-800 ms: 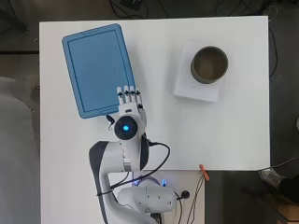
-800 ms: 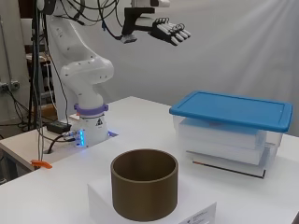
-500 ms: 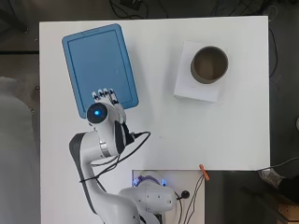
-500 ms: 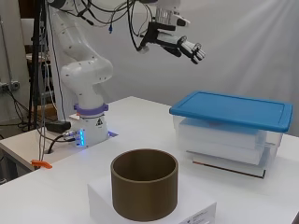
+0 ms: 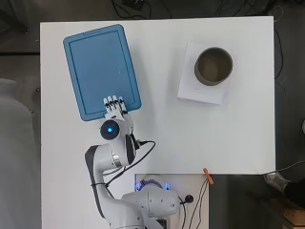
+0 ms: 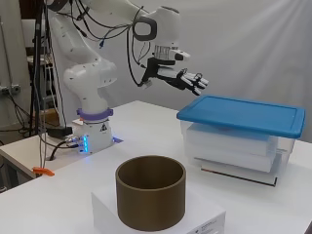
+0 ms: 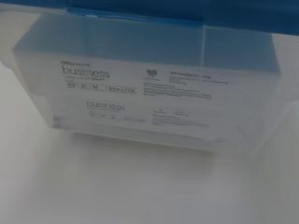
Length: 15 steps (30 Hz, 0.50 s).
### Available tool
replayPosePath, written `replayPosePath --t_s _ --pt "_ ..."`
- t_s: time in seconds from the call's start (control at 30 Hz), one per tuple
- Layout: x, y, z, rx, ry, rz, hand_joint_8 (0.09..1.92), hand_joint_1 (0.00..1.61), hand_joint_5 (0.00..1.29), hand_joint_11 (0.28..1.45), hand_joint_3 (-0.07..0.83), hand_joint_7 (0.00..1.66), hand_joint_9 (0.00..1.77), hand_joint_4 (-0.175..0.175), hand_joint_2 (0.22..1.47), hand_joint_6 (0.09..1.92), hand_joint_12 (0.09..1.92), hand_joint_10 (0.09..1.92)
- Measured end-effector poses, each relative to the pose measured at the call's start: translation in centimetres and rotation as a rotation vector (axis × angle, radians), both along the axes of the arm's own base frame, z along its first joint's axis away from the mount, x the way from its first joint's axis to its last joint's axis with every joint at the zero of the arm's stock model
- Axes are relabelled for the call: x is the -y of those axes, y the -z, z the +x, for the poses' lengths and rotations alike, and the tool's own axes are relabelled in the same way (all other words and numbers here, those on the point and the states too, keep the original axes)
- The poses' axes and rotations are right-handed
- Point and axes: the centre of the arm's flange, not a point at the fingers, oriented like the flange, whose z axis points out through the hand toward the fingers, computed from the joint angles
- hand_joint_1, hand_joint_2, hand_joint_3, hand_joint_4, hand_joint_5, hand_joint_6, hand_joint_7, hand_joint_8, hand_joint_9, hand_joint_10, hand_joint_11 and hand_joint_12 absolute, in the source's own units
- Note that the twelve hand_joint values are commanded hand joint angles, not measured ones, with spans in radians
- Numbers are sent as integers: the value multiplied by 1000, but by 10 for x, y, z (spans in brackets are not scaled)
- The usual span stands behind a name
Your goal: Teleoperate dual arm-hand system to remove items from a box
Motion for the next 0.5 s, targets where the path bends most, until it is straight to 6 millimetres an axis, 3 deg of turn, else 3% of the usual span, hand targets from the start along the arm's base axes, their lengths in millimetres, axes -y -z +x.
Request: replayPosePath --t_s 0.2,0.4,0.5 --pt "-18 18 35 -99 27 -78 87 381 0 354 -15 0 93 -115 804 87 87 87" --pt "-31 21 38 -159 34 -170 87 467 0 331 -33 0 61 -100 727 87 87 87" --pt "-42 31 36 -148 14 -298 87 513 0 338 -21 0 65 -76 730 87 87 87"
